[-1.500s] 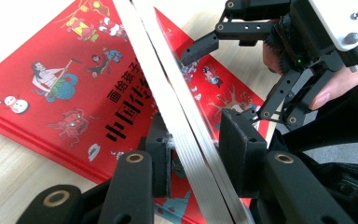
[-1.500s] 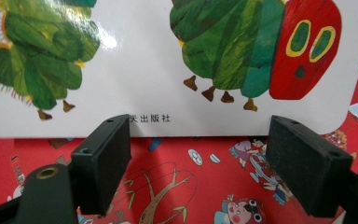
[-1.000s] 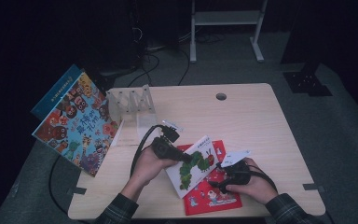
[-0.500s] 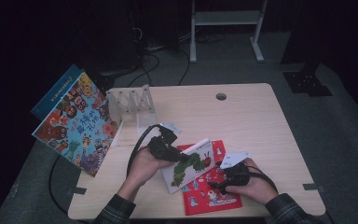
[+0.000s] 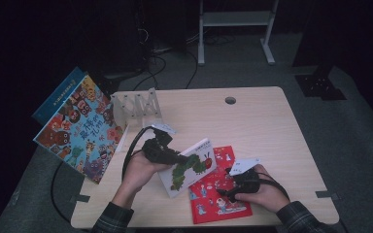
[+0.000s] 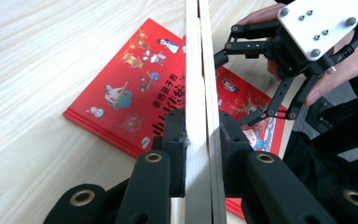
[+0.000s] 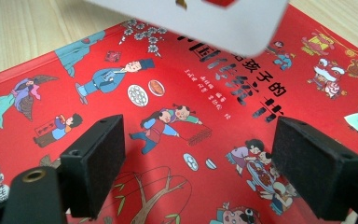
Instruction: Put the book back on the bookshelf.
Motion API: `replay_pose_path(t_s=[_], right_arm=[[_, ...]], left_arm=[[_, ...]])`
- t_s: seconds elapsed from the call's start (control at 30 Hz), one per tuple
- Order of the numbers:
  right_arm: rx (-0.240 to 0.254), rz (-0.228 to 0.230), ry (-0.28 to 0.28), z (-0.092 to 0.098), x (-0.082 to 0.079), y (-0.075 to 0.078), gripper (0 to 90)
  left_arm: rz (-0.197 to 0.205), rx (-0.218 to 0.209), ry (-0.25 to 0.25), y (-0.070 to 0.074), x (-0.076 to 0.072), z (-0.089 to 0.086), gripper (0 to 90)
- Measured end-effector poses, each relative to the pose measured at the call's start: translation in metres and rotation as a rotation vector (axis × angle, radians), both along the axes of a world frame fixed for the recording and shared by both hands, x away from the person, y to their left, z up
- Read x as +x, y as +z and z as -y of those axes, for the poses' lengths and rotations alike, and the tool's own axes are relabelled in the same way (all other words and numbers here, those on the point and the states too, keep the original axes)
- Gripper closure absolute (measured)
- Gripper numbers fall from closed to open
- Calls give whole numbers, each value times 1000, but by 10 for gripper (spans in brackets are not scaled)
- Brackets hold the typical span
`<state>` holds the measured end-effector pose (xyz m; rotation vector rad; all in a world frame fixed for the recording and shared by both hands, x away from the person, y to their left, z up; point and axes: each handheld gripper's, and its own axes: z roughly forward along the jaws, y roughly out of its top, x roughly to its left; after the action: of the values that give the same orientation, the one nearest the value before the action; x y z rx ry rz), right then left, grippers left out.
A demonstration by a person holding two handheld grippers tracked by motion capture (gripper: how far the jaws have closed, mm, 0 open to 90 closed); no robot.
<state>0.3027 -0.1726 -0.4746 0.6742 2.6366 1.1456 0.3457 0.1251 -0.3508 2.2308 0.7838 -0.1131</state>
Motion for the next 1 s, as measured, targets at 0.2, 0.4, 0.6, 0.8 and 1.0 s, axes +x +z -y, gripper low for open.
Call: replay_pose_path(t_s=[0.2,0.4,0.6,0.8,1.0], right_arm=[[2,1,0,0,0,0,163],[2,3,1,0,0,0,162],[4,5,2,0,1,0,162],[5,5,0,1,1,-1,162],[6,6,-3,1,2,-1,162]], left_arm=[[17,5,21,5,-2,-14,764],[20,5,54,7,-2,-31,764],[23,17,94,8,-2,-50,764],[22,29,139,8,0,-70,764],[18,44,187,7,2,-90,764]])
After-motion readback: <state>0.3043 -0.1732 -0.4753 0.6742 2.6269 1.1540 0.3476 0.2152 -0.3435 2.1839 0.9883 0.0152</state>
